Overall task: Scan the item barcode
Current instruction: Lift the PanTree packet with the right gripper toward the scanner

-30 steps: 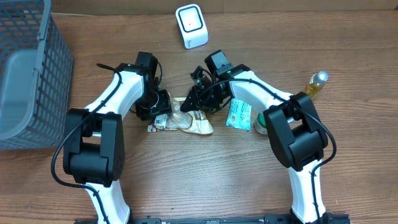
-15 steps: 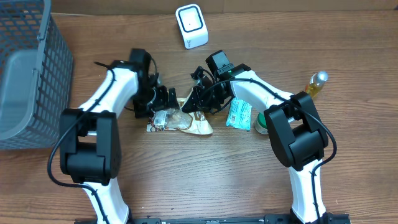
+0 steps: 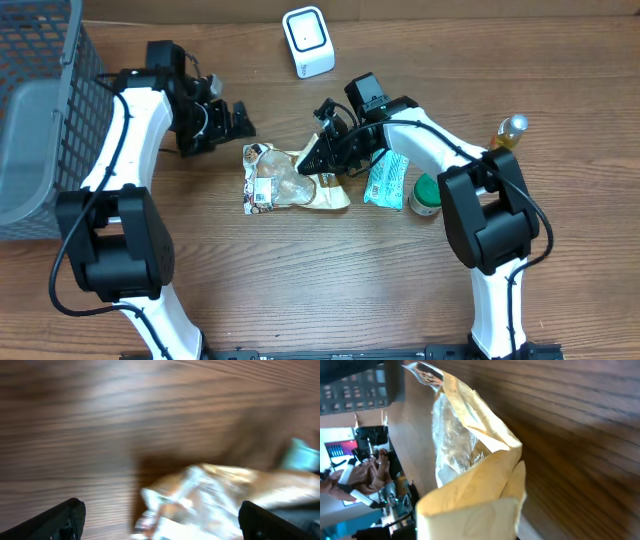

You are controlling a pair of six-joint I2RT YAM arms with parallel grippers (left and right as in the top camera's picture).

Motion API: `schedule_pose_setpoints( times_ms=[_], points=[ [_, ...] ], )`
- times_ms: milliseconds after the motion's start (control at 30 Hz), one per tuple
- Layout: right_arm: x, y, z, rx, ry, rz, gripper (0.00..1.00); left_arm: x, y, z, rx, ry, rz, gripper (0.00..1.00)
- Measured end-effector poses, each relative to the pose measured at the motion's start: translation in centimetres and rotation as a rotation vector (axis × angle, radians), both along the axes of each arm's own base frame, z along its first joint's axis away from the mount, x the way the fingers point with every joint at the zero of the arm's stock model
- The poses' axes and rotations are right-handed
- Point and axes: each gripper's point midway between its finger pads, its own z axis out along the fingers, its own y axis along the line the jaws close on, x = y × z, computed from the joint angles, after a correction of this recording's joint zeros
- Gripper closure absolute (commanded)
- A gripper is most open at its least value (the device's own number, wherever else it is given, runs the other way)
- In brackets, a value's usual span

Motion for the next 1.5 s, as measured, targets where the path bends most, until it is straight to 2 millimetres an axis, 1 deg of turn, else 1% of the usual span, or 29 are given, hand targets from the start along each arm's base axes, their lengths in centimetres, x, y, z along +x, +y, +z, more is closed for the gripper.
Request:
schedule_pose_setpoints(
  times_ms=[67,133,233,333,600,1267,1300,1400,1433,1500],
  points=[
    [0.1,0.1,1.6,0.018,-0.048,0.011,0.96,0.1,2.1,-0.6,0.107,0.006,0.03,0.0],
    [0.2,0.1,2.4,0.026,-0.068,0.016,0.96,0.0,3.9,-1.0,0.204,0.011,0.05,0.0],
    [0.1,0.1,2.7,0.029,-0.073,0.02,0.96,0.0,5.4,-1.2,0.289,0.014,0.067,0.0],
    [0.1,0.1,2.7,0.03,-0.074,0.022,0.96,0.0,6.1,-1.2,0.332,0.016,0.074,0.0],
    [-0.4,-0.1,2.5,0.019,-0.05,0.023,0.96,0.0,6.7,-1.2,0.361,0.015,0.079,0.0],
    [-0.4,-0.1,2.7,0.021,-0.047,0.024,0.97,0.0,6.7,-1.2,0.362,0.015,0.079,0.0],
    [-0.5,-0.2,2.9,0.014,-0.034,0.026,0.96,0.0,6.7,-1.2,0.362,0.015,0.079,0.0],
    [-0.3,-0.1,4.8,0.004,-0.021,0.027,0.96,0.0,6.7,-1.2,0.362,0.015,0.079,0.01],
    [0.1,0.0,6.3,0.01,-0.039,0.032,0.96,0.0,6.7,-1.2,0.362,0.015,0.079,0.0],
    [1.0,0.3,8.5,0.02,-0.089,0.042,0.96,0.1,6.7,-1.2,0.365,0.014,0.08,0.0]
  ],
)
